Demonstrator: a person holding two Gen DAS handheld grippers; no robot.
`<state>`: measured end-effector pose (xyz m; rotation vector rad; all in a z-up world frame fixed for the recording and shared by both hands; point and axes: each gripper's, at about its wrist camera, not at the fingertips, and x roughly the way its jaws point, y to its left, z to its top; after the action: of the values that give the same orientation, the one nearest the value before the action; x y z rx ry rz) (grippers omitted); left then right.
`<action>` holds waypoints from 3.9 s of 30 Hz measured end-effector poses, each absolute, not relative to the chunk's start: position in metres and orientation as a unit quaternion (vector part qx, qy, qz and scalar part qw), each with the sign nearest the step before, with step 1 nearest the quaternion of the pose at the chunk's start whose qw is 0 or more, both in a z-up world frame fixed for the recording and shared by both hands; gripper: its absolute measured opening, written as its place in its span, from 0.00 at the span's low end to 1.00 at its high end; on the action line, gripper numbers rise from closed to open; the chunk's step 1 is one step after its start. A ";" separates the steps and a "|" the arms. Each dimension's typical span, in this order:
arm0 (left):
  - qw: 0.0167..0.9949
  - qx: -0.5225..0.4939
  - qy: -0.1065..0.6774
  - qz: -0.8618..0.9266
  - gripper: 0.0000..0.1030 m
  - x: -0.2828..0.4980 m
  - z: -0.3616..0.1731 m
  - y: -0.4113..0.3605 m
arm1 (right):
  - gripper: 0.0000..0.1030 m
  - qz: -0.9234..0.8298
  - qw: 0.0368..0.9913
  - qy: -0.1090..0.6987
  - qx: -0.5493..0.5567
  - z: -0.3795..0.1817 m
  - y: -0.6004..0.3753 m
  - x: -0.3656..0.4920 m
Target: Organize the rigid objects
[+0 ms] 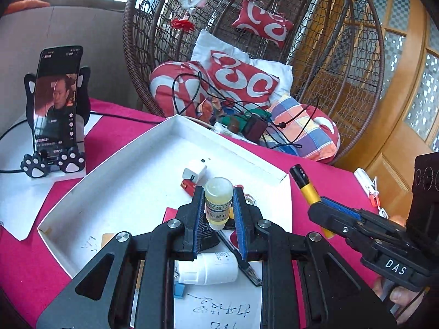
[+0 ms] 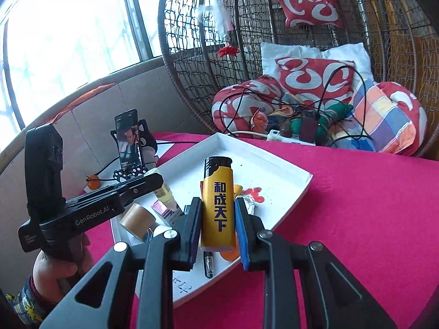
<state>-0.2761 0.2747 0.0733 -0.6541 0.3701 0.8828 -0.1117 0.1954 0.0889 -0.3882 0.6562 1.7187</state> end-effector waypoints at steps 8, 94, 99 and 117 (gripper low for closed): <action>0.820 -0.326 0.187 0.432 0.22 -0.282 0.058 0.281 | 0.23 0.723 0.602 0.298 -0.160 0.060 0.227 -0.130; 0.837 -0.159 0.234 0.468 1.00 -0.233 0.135 0.114 | 1.00 0.564 0.814 0.138 0.021 0.116 -0.006 -0.046; 0.838 -0.158 0.234 0.468 1.00 -0.232 0.135 0.112 | 1.00 0.563 0.814 0.146 0.020 0.113 -0.006 -0.044; 0.824 -0.157 0.235 0.490 1.00 -0.235 0.131 0.116 | 1.00 0.565 0.810 0.157 0.015 0.109 -0.004 -0.043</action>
<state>-0.2354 0.1159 0.1307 -0.3329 0.5005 1.0428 -0.0434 -0.0035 0.1090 0.0314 0.3351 1.2063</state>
